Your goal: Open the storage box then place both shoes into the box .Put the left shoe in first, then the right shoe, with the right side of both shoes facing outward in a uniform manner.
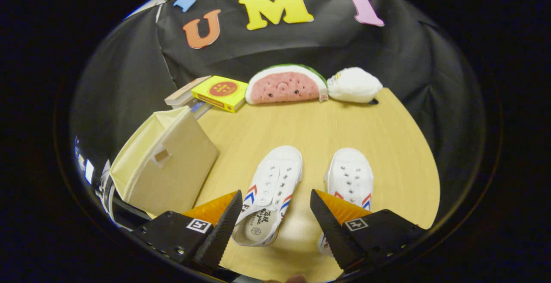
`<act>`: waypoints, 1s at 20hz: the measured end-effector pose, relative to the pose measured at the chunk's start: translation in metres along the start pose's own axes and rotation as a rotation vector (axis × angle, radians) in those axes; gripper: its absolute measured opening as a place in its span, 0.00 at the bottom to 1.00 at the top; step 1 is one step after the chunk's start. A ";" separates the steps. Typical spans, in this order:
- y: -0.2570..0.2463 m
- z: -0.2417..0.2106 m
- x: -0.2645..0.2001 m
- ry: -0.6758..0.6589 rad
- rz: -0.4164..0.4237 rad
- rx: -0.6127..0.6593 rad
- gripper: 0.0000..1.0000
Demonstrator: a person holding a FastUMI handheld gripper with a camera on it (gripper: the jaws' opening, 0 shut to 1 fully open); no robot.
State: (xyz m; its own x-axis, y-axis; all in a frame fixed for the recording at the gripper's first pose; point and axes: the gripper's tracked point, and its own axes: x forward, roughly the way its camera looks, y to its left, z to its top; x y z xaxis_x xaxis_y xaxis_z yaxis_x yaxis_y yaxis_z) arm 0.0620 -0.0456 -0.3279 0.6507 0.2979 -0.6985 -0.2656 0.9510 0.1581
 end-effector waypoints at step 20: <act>-0.004 -0.017 0.061 0.222 -0.022 0.093 0.34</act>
State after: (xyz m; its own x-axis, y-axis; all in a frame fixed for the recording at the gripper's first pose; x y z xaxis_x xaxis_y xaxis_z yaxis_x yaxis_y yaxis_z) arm 0.0902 -0.0330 -0.3828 0.4803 0.2618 -0.8371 -0.1797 0.9635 0.1982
